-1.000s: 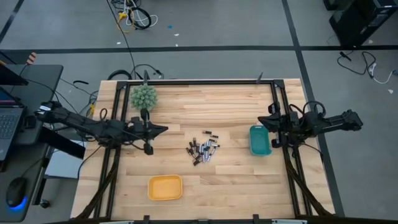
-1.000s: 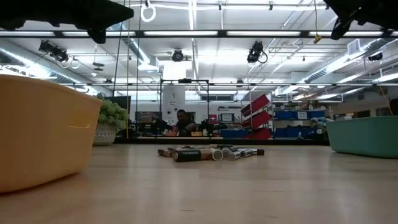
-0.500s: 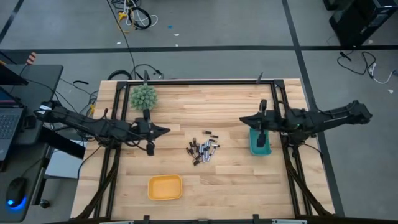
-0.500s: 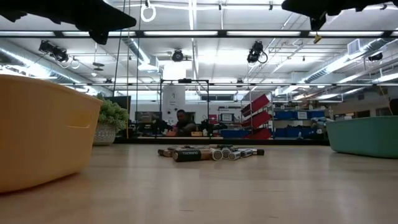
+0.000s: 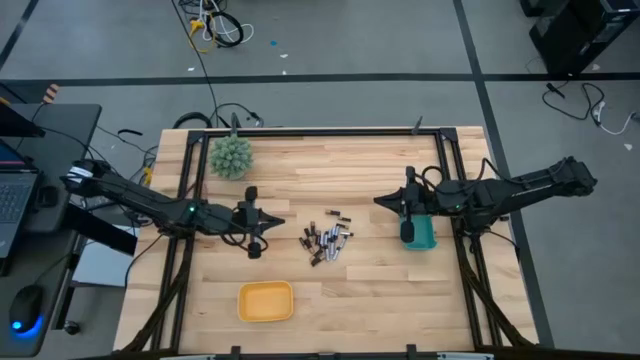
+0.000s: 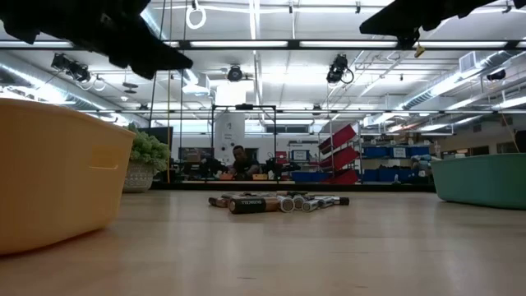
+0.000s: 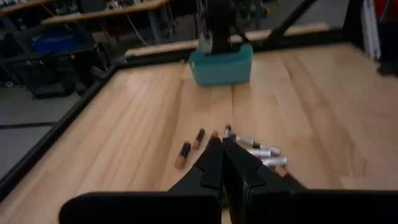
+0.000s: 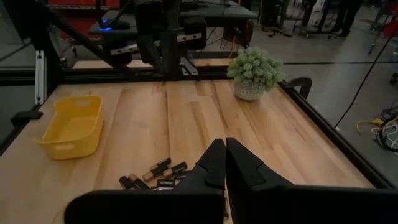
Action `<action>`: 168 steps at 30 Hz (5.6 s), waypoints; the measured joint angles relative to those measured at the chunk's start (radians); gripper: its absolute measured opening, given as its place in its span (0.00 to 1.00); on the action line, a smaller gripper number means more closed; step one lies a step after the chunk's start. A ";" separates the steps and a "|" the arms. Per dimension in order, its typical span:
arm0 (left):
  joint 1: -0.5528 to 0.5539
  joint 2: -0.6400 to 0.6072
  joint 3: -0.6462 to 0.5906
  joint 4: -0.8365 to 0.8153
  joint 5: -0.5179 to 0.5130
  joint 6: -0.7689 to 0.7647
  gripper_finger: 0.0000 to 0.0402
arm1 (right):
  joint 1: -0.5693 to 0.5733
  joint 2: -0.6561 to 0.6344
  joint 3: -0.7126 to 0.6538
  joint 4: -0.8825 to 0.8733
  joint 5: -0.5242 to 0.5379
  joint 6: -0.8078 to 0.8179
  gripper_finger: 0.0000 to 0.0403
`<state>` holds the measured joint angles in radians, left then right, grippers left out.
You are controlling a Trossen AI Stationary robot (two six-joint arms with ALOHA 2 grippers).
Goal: Sort batteries
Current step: Put the black battery into the yellow bin
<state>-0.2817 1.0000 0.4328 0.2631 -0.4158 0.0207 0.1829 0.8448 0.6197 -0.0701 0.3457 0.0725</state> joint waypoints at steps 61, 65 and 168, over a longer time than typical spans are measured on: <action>0.116 0.477 0.270 -0.243 0.279 0.196 0.01 | -0.066 0.265 -0.066 0.354 -0.055 0.007 0.00; 0.126 0.510 0.270 -0.243 0.280 0.211 0.01 | -0.066 0.265 -0.066 0.354 -0.056 0.012 0.00; 0.090 0.699 0.467 -0.421 0.231 -0.054 0.19 | 0.119 0.030 -0.066 -0.022 0.048 0.135 0.22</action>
<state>-0.1913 1.6993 0.8993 -0.1577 -0.1844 -0.0330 0.3019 0.8750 0.5537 -0.0918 0.3934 0.2077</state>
